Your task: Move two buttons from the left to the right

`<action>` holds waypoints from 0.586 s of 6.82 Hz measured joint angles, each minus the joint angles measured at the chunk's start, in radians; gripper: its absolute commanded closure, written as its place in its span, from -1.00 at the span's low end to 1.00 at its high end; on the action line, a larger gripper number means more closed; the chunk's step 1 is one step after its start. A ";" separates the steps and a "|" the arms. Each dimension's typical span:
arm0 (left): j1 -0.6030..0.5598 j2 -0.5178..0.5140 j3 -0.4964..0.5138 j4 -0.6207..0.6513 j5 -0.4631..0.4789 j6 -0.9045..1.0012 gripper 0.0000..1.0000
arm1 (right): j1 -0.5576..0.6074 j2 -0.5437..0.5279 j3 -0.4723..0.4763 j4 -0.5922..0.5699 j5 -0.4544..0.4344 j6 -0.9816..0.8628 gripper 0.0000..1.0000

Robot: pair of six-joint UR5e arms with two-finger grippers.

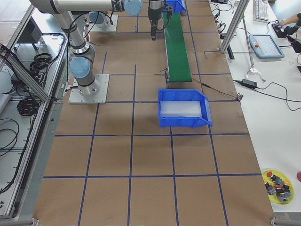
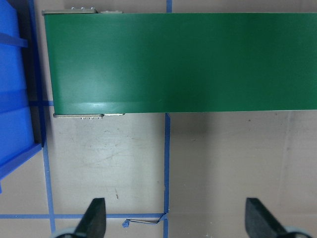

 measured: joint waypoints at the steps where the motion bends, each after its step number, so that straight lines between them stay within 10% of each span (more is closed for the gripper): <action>1: 0.028 -0.001 0.001 0.007 0.000 0.018 -1.00 | 0.000 0.000 0.000 0.000 0.000 0.000 -1.00; 4: 0.196 -0.004 0.008 0.023 0.000 0.161 -1.00 | 0.000 0.001 0.000 0.000 0.001 0.000 -1.00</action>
